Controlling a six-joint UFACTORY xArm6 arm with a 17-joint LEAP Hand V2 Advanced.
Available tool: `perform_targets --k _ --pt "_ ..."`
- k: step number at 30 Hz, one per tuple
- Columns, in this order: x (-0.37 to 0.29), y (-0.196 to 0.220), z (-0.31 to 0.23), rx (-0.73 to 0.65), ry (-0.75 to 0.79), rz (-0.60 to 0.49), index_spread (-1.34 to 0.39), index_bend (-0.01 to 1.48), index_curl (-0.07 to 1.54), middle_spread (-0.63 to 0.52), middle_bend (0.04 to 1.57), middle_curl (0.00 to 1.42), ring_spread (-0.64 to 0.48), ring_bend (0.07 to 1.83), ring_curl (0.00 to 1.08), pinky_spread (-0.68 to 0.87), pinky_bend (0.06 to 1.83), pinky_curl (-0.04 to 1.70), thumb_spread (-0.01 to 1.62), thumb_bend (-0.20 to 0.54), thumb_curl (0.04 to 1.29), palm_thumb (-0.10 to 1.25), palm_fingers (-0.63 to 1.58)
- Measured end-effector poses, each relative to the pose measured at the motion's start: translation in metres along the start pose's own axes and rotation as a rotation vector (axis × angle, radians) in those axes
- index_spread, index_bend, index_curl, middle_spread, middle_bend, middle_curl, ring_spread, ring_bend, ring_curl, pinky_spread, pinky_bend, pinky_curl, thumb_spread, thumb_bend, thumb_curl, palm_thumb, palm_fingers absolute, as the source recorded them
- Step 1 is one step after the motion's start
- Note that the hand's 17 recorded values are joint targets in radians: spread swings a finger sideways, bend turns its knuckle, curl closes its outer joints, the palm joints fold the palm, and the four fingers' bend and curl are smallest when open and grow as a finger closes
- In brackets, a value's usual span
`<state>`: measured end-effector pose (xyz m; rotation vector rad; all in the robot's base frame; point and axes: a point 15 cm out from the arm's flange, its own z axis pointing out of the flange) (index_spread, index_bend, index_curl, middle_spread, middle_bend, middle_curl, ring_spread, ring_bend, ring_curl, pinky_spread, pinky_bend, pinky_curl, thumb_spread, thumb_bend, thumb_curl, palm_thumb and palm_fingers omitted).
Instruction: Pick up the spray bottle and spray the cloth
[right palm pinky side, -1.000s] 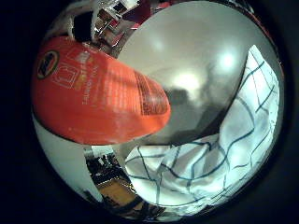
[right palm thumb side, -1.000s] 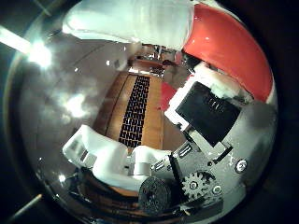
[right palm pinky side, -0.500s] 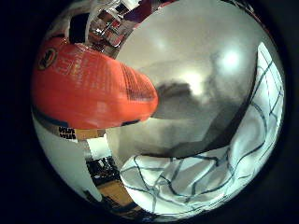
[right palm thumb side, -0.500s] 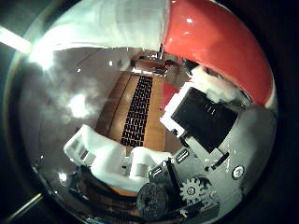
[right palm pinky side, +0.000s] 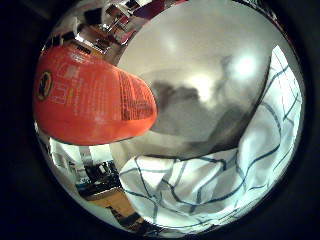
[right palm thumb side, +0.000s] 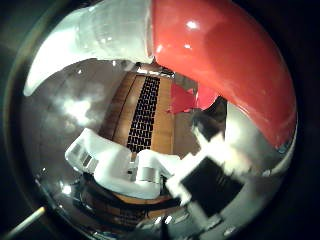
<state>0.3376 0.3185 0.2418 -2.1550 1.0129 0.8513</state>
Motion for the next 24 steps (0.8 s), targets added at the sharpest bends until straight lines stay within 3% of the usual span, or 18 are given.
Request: perform_targets --k 3,8,17,24 --pt "0.004 0.012 -0.003 -0.051 0.039 0.013 -0.27 0.25 0.50 0.06 0.56 0.38 0.14 0.57 0.30 0.41 0.47 0.61 1.05 -0.043 0.44 0.57 -0.13" --pt "-0.006 0.016 -0.021 -0.055 0.097 -0.017 -0.23 0.15 0.38 0.16 0.33 0.31 0.24 0.37 0.23 0.47 0.36 0.47 1.03 -0.030 0.36 0.50 -0.04" --pt "-0.003 0.027 -0.097 0.009 0.214 -0.013 -0.22 0.15 0.29 0.19 0.27 0.32 0.26 0.30 0.23 0.46 0.34 0.38 1.02 -0.026 0.31 0.50 0.01" --pt "-0.013 0.064 -0.127 0.032 0.223 0.014 -0.19 0.15 0.27 0.19 0.25 0.32 0.27 0.29 0.24 0.47 0.34 0.35 1.02 -0.025 0.31 0.52 0.05"
